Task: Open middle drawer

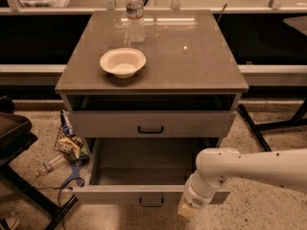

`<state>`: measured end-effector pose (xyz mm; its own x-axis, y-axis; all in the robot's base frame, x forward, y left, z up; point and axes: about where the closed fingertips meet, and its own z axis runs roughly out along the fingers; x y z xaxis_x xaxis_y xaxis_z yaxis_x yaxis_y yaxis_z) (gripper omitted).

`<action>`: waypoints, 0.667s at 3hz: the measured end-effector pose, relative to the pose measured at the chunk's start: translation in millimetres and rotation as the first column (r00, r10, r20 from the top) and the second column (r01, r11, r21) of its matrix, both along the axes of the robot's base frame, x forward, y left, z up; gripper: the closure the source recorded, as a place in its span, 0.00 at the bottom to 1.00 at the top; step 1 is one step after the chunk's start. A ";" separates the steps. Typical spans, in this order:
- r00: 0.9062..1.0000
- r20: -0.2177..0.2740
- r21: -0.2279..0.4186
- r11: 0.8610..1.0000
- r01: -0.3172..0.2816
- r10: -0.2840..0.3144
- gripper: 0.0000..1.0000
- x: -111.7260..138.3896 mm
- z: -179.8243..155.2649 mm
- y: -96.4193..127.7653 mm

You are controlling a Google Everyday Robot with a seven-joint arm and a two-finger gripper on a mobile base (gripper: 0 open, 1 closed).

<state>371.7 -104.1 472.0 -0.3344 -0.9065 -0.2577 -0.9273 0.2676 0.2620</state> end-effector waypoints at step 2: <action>0.985 0.167 -0.099 0.994 -0.035 0.051 1.00 64.9 36.5 -5.3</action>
Offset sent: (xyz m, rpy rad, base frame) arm 0.1103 -0.0116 0.0663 -0.1599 -0.2804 0.0704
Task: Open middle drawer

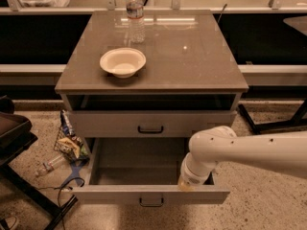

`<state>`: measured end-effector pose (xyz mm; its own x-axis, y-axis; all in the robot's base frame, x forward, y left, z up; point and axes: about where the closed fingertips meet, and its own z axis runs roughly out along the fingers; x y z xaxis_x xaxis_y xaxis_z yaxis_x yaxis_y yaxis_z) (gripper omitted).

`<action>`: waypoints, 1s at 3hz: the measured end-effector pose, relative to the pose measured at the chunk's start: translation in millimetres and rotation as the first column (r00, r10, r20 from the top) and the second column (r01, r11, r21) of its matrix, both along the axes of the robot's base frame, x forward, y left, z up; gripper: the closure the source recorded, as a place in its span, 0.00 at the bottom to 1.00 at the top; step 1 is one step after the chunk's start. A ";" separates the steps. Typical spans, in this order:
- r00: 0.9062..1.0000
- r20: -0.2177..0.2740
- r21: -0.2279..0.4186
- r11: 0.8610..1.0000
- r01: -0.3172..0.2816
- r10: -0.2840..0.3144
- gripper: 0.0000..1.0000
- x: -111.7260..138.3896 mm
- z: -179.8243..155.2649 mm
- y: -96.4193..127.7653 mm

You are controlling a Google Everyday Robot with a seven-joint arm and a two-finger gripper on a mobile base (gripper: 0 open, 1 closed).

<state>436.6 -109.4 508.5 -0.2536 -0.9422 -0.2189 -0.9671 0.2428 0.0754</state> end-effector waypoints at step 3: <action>0.990 0.139 -0.084 0.996 0.003 0.009 1.00 135.1 -54.7 -48.7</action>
Offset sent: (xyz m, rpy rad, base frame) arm 0.1351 -0.0533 -0.0396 -0.0980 -0.1811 -0.0119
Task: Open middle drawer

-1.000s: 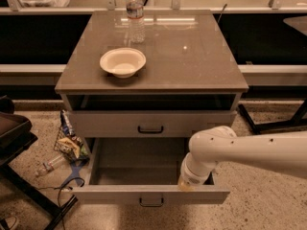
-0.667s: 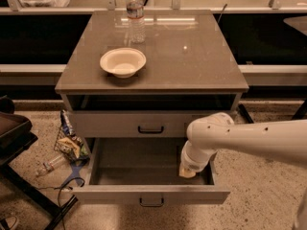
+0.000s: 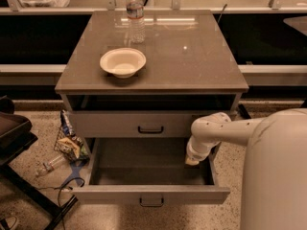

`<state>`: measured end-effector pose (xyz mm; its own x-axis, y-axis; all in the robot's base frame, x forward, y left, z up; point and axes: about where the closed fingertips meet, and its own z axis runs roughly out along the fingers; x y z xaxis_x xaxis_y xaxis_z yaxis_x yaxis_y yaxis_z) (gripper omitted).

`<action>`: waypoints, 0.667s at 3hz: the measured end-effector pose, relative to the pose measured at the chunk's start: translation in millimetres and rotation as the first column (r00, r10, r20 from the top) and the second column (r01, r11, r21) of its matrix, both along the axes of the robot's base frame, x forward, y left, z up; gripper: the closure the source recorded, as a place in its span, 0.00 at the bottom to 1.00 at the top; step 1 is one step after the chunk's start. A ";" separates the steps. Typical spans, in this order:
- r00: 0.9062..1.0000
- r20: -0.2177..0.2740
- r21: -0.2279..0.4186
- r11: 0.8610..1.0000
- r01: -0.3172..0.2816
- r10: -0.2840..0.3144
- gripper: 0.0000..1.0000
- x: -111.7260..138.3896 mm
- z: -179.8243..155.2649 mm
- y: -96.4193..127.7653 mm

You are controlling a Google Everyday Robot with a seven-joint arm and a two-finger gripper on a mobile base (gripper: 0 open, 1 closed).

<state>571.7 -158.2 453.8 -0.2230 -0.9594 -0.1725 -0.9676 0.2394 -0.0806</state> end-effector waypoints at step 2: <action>1.000 -0.027 -0.001 1.000 0.009 -0.009 1.00 -12.2 -10.7 4.5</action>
Offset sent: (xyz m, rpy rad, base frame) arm -0.0380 0.0114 -0.0133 -0.0094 0.0604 -0.0259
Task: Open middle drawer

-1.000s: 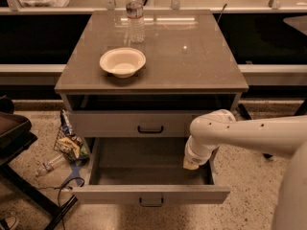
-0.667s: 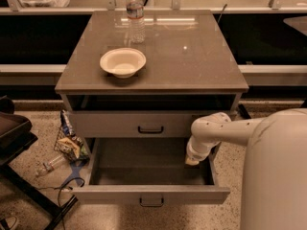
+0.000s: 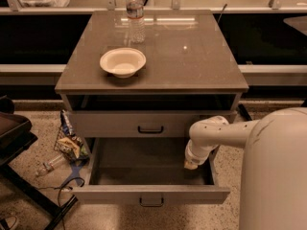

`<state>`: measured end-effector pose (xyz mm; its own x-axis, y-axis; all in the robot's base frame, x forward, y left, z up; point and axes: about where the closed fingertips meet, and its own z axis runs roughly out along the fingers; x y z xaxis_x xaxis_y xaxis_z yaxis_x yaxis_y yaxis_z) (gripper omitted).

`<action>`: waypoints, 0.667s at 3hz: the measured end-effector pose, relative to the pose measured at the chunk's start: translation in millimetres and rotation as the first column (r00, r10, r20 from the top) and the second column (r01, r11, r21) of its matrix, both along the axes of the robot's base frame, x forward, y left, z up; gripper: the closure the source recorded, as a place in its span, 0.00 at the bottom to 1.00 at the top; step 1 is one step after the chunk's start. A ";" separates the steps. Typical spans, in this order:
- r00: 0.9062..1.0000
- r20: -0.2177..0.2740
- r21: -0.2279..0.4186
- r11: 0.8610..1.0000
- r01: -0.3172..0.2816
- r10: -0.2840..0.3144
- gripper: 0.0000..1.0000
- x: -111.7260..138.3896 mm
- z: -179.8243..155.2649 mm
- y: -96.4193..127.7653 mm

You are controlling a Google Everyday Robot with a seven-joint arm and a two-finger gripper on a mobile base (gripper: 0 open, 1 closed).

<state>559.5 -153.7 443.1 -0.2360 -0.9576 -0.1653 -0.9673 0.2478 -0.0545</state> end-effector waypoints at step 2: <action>0.992 -0.100 0.005 0.997 0.079 -0.078 1.00 -104.1 -6.5 8.2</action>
Offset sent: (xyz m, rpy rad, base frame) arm -0.1505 0.0096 -0.0058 0.0242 0.1291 -0.1224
